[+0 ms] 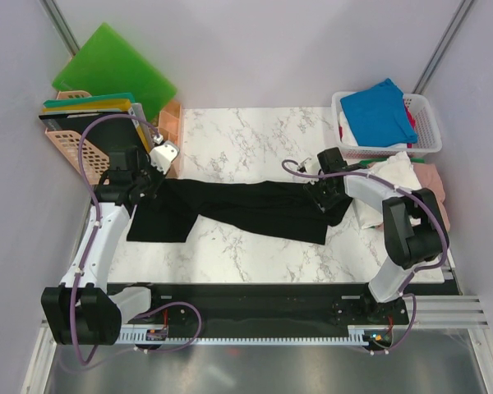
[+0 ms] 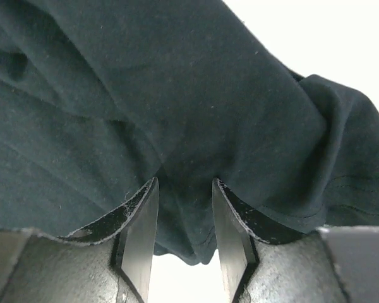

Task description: Fold and stack the t-shirts

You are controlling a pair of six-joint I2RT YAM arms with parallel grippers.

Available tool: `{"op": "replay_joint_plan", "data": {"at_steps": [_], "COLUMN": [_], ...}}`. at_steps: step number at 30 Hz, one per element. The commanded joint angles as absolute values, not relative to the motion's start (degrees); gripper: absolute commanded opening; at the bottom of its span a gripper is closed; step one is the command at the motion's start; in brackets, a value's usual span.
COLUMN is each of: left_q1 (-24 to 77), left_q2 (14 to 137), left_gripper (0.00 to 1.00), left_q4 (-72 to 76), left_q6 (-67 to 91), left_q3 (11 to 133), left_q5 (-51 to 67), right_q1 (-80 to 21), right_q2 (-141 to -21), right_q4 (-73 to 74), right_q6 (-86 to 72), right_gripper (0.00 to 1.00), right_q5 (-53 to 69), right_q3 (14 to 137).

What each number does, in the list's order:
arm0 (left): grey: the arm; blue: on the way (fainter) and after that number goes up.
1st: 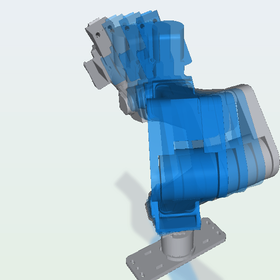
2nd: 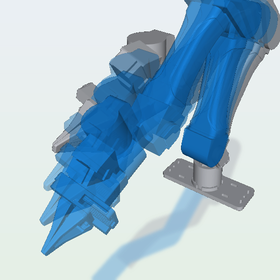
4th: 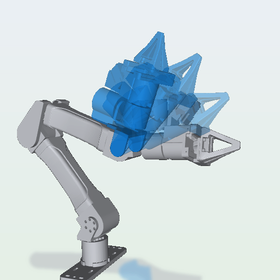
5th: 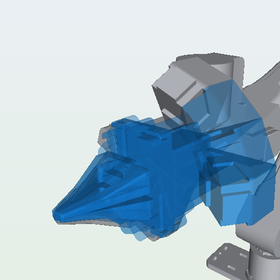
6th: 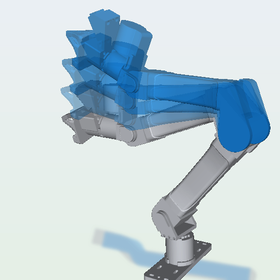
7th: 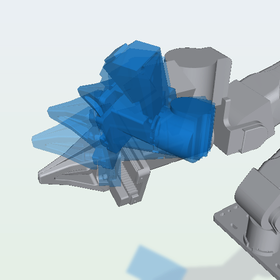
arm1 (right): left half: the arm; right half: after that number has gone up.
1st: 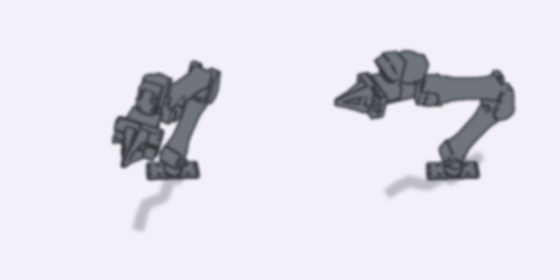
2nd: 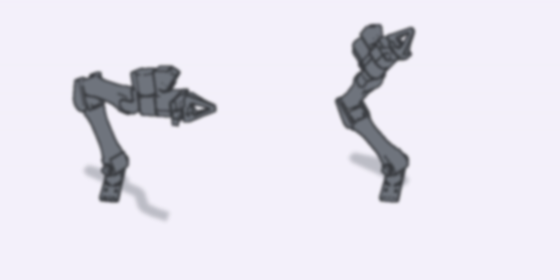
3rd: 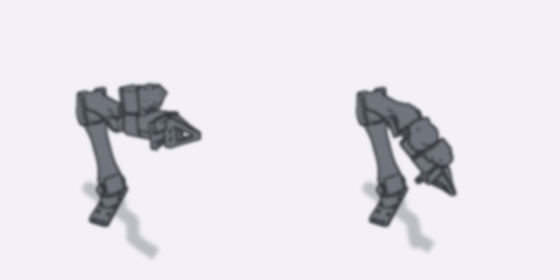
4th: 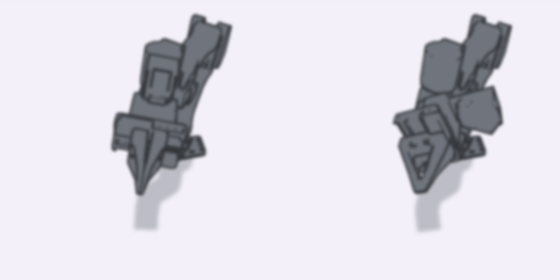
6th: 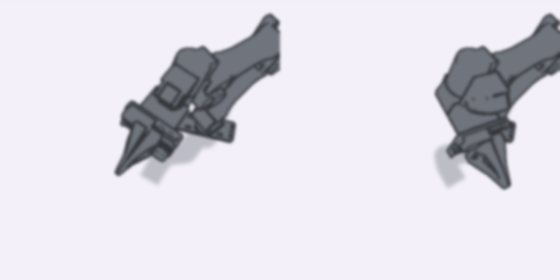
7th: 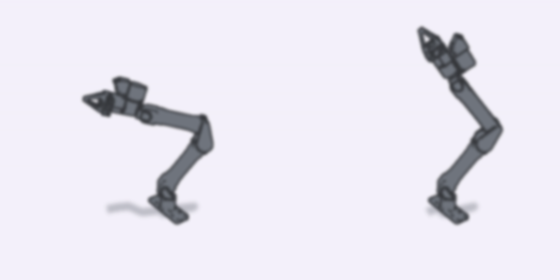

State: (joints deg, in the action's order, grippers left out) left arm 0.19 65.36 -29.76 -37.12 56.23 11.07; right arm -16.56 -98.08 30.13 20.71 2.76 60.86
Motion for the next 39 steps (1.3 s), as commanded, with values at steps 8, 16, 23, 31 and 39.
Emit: {"op": "replay_joint_plan", "data": {"at_steps": [8,16,23,31,39], "left_q1": [0.09,0.09,0.09,0.09,0.09], "left_q2": [66.09,64.69,61.8,55.72,55.46], "left_gripper": [0.02,0.02,0.02,0.02,0.02], "left_q4": [-29.0,-29.71,-30.32,-33.65,-34.81], "left_q6": [-36.48,-36.56,-35.42,-35.42,-36.74], "left_q3": [56.51,56.08,52.04,55.45,56.87], "left_q5": [12.65,12.57,14.23,15.82,15.21], "right_q1": [-16.61,-16.61,-16.61,-16.52,-16.61], "right_q2": [-96.07,-90.45,-78.51,-68.73,-75.31], "right_q4": [26.28,30.92,35.85,39.2,41.4], "right_q6": [20.48,21.09,21.01,17.93,19.69], "right_gripper": [0.1,0.0,0.0,0.0,0.0], "right_q5": [2.11,0.8,-2.11,-2.11,1.75], "right_q3": [58.1,59.94,61.52,63.28,59.86]}}
